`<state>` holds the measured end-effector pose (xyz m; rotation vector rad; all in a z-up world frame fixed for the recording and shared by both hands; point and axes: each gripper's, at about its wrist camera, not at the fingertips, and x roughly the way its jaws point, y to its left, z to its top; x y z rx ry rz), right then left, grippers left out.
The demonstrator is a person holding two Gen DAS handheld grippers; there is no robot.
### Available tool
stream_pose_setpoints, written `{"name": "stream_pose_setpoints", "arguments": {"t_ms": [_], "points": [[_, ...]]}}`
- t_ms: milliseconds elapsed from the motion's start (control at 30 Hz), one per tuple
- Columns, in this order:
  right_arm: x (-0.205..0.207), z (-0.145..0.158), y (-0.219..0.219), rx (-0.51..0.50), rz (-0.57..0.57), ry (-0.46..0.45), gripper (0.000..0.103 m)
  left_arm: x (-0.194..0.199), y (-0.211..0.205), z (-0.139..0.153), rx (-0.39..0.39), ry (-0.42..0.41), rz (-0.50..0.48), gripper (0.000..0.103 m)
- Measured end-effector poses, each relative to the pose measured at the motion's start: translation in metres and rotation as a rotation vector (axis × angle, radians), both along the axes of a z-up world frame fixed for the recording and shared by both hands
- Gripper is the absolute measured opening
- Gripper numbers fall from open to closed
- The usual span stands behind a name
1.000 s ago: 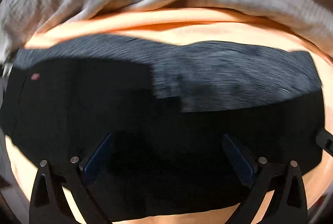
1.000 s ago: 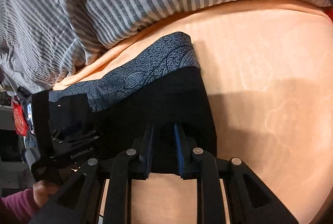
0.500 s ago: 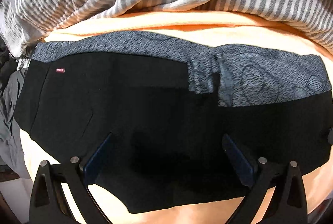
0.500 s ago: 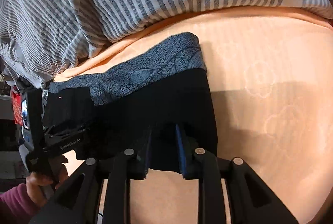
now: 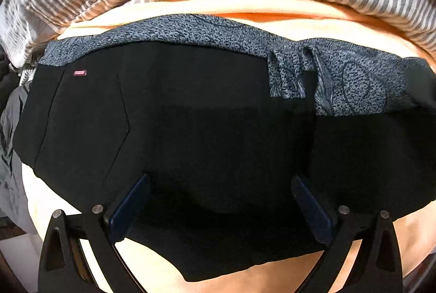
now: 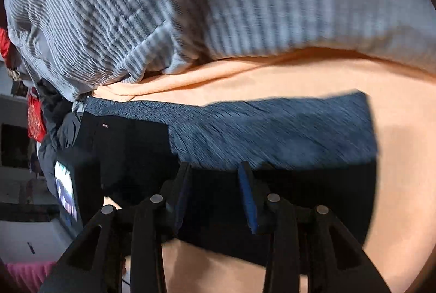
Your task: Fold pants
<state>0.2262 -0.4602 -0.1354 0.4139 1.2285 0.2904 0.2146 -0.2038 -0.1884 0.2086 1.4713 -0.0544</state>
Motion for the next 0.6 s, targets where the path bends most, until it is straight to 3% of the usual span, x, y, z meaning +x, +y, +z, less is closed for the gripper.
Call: {"name": "stream_pose_setpoints", "arguments": {"t_ms": [167, 333, 467, 500, 600], "points": [[0.027, -0.010, 0.024, 0.041, 0.025, 0.014, 0.039, -0.020, 0.023, 0.015, -0.050, -0.025, 0.019, 0.103], [0.041, -0.055, 0.044, 0.061, 0.013, 0.147, 0.038, -0.025, 0.051, 0.024, -0.075, -0.002, 0.044, 0.103], [0.034, -0.038, 0.057, 0.067, 0.076, 0.093, 0.041, -0.029, 0.074, 0.025, -0.083, 0.000, 0.060, 0.103], [0.032, -0.032, 0.059, 0.060, 0.092, 0.079, 0.041, -0.030, 0.077, 0.024, -0.084, 0.002, 0.063, 0.103], [0.027, -0.016, 0.072, -0.116, 0.113, 0.014, 0.046, -0.030, 0.088, 0.022, -0.078, 0.007, 0.074, 0.103]]}}
